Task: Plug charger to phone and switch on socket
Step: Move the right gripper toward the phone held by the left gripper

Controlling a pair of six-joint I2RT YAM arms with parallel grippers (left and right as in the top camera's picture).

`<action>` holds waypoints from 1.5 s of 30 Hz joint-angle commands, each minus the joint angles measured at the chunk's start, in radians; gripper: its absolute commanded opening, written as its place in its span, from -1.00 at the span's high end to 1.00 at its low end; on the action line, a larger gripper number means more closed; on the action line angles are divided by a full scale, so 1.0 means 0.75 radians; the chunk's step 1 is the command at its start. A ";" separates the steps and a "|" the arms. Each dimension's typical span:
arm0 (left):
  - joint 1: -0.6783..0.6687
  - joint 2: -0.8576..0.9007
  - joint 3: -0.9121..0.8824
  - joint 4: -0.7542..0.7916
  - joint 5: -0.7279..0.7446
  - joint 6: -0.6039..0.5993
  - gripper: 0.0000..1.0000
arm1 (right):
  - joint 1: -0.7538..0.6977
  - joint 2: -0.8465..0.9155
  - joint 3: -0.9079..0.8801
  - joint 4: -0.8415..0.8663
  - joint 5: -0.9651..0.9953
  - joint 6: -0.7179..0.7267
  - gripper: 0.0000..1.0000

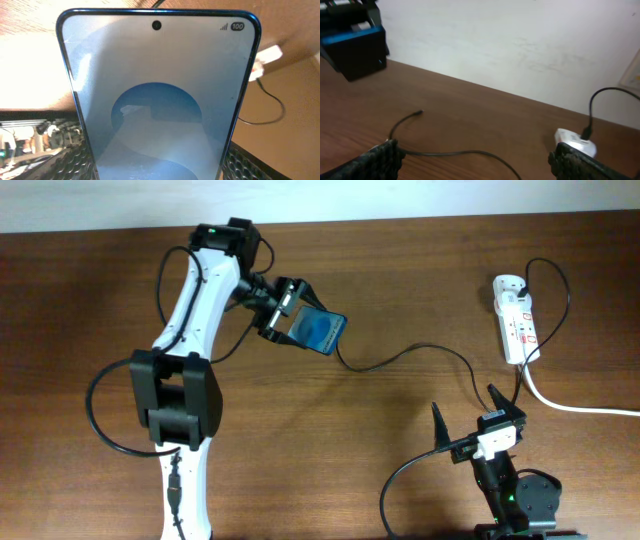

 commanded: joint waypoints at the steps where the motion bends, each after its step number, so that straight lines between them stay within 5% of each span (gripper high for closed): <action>1: -0.006 -0.008 0.036 -0.004 -0.014 -0.016 1.00 | -0.005 -0.010 0.000 0.019 -0.042 0.230 -0.97; 9: 0.048 -0.008 0.036 -0.004 0.308 -0.016 1.00 | -0.005 0.169 0.125 0.009 -0.142 0.337 -0.97; 14: 0.067 -0.008 0.036 -0.004 0.266 -0.016 1.00 | -0.005 0.468 0.292 0.007 -0.249 0.337 -0.97; 23: 0.066 -0.008 0.036 0.005 -0.205 -0.063 1.00 | -0.005 1.236 0.933 -0.352 -0.684 0.336 -0.97; 30: 0.066 -0.008 0.036 0.034 -0.568 -0.211 1.00 | -0.005 1.673 1.127 -0.309 -1.016 0.337 -0.97; 34: 0.061 -0.008 0.036 0.051 -0.631 -0.303 1.00 | 0.004 1.920 1.127 -0.166 -1.059 0.659 -0.97; 38: 0.032 -0.008 0.036 0.100 -0.739 -0.382 1.00 | 0.056 2.092 1.127 0.066 -1.043 0.933 -0.72; 40: 0.007 -0.007 0.036 0.103 -0.780 -0.427 1.00 | 0.100 2.147 1.127 0.143 -0.956 1.071 -0.54; 45: -0.063 -0.007 0.036 0.122 -0.784 -0.486 1.00 | 0.257 2.193 1.127 0.181 -0.636 1.244 -0.51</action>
